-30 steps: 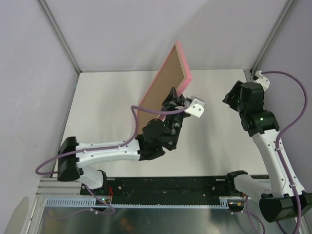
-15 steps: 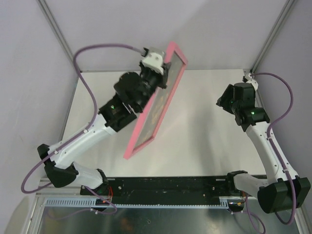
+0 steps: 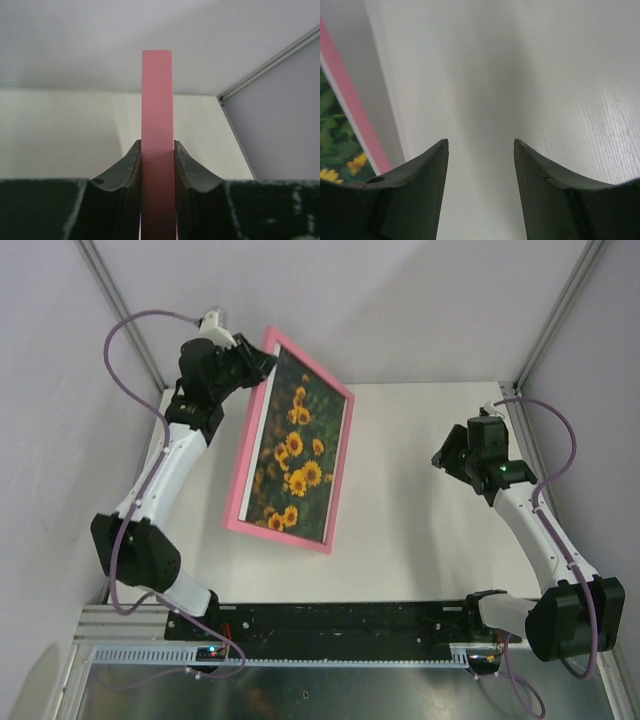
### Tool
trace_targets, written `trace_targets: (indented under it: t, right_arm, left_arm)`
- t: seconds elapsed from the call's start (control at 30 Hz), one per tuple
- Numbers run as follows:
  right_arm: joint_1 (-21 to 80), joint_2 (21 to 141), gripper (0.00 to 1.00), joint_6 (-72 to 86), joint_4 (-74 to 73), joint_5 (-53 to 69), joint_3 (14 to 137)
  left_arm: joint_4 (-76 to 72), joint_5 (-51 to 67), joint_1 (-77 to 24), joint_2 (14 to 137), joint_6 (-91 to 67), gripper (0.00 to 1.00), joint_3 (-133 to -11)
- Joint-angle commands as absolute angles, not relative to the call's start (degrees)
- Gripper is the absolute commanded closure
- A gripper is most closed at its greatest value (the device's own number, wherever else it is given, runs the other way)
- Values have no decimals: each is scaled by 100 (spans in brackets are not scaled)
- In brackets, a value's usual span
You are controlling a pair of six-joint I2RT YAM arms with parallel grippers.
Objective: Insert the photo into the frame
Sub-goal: Turn over the photo frame, then place the photo frame at the center of the board.
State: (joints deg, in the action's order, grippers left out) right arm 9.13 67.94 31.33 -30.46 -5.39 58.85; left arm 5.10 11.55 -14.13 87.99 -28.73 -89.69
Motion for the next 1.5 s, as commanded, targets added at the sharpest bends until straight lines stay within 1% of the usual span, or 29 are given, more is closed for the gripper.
trace_targets:
  t: [0.0, 0.13, 0.2, 0.4, 0.53, 0.67, 0.7, 0.73, 0.83, 0.9, 0.97, 1.03, 1.27, 1.33, 1.4, 1.47]
  right_arm:
    - [890, 6975, 42, 3186, -2581, -119, 5750]
    - [890, 7181, 42, 3246, -2298, 293, 5566]
    - [895, 7280, 43, 3283, -2139, 497, 5450]
    - [1036, 7542, 43, 3415, -1667, 852, 5133]
    - [1168, 7757, 40, 3474, -1359, 1067, 4991]
    - [1278, 8043, 38, 3481, -1067, 1311, 4908]
    - [1302, 8109, 37, 3463, -1026, 1354, 4897]
    - [1315, 8181, 37, 3450, -979, 1411, 4883]
    - [1333, 8337, 35, 3434, -872, 1534, 4840]
    - [1362, 8426, 35, 3425, -800, 1585, 4818]
    - [1391, 8483, 34, 3420, -747, 1614, 4799]
    - [1429, 8541, 33, 3419, -708, 1627, 4784]
    - [1580, 8632, 32, 3427, -652, 1610, 4752]
    - [1617, 8636, 31, 3428, -655, 1591, 4741]
    - [1648, 8630, 30, 3423, -665, 1567, 4736]
    - [1680, 8626, 30, 3416, -676, 1541, 4737]
  left_arm:
    - [-309, 2947, -694, 9125, -4203, 100, -8464]
    - [-1339, 3662, -182, 9536, -4906, 100, -7629]
    - [-1600, 3757, -83, 9677, -4995, 100, -7306]
    - [-2219, 3443, -37, 9848, -4959, 100, -6375]
    - [-2740, 3019, -35, 9916, -4966, 100, -5811]
    - [-3119, 2940, -36, 10229, -5003, 99, -5583]
    - [-3181, 2964, -36, 10331, -5033, 97, -5569]
    - [-3234, 2981, -35, 10417, -5048, 89, -5562]
    - [-3299, 3029, -35, 10613, -5057, 72, -5589]
    - [-3301, 3038, -35, 10722, -5052, 58, -5603]
    - [-3297, 3029, -35, 10826, -5031, 48, -5602]
    - [-3298, 2992, -35, 10887, -5011, 41, -5560]
    - [-3270, 2891, -35, 10982, -4878, 20, -5416]
    - [-3105, 2788, -35, 10943, -4737, 15, -5443]
    - [-2763, 2596, -35, 10875, -4522, 12, -5525]
    - [-2097, 2262, -35, 10783, -4233, 10, -5670]
